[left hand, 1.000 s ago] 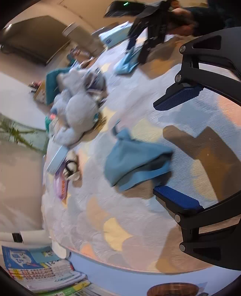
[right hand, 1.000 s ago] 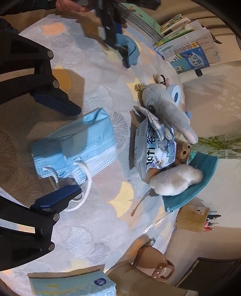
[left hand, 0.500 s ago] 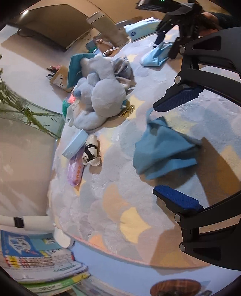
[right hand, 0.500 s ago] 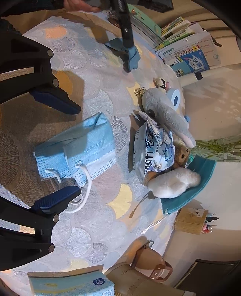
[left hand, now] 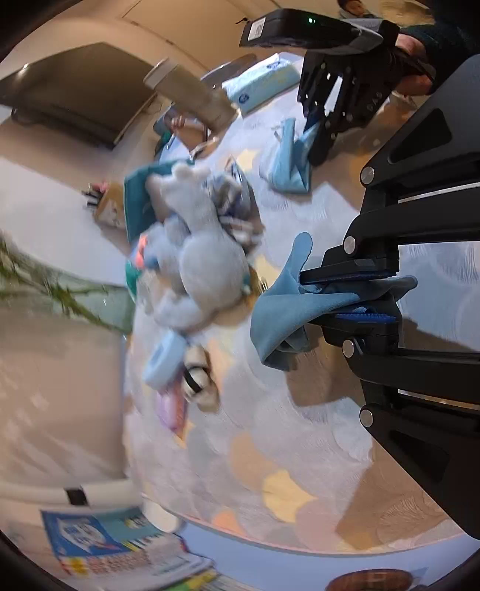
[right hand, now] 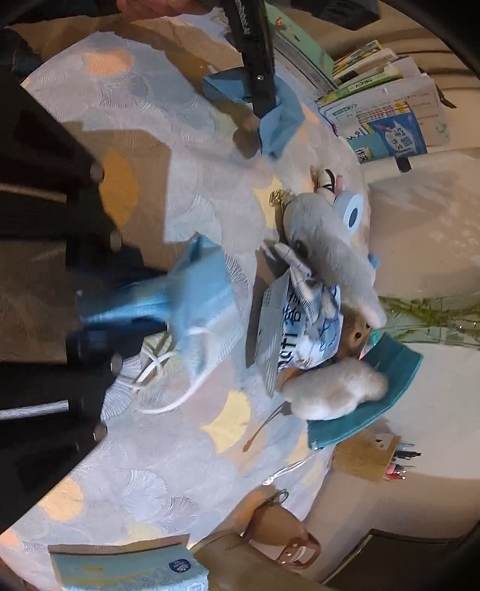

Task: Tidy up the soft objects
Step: 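Carry the cloth and mask to the glass bowl and open both grippers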

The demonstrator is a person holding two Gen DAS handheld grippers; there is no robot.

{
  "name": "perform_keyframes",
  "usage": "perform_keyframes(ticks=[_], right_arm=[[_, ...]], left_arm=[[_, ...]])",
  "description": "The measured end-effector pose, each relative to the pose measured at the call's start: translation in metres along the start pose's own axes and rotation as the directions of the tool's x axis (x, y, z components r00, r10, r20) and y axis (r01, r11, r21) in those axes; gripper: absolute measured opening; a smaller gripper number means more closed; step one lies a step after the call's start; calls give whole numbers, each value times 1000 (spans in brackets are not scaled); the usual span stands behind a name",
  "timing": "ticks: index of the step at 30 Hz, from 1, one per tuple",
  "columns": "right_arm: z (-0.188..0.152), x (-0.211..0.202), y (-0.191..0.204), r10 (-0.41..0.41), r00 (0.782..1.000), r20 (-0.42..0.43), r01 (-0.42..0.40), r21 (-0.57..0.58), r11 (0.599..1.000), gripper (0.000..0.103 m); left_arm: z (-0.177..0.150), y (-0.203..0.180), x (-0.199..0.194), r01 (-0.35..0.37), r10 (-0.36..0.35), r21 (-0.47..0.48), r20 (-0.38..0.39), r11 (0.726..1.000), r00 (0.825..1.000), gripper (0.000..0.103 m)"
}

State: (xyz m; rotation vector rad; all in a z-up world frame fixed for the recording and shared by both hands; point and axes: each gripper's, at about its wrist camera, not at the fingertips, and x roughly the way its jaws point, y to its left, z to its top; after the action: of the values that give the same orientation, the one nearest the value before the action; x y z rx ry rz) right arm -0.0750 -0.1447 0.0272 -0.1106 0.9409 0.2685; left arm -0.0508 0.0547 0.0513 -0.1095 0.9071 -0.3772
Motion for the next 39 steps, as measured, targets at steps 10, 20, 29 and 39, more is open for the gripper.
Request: perform_keyframes(ticks=[10, 20, 29, 39], right_arm=[[12, -73, -64, -72, 984, 162, 49, 142, 989, 14], [-6, -140, -175, -245, 951, 187, 170, 345, 923, 14], [-37, -197, -310, -406, 899, 162, 234, 605, 761, 14], [-36, -183, -407, -358, 931, 78, 172, 769, 616, 14]], left_arm=[[51, -87, -9, 124, -136, 150, 74, 981, 988, 11], [91, -225, 20, 316, -331, 348, -16, 883, 943, 11], [102, -358, 50, 485, -485, 464, -129, 741, 865, 11], [113, -445, 105, 400, -396, 497, -118, 770, 911, 11]])
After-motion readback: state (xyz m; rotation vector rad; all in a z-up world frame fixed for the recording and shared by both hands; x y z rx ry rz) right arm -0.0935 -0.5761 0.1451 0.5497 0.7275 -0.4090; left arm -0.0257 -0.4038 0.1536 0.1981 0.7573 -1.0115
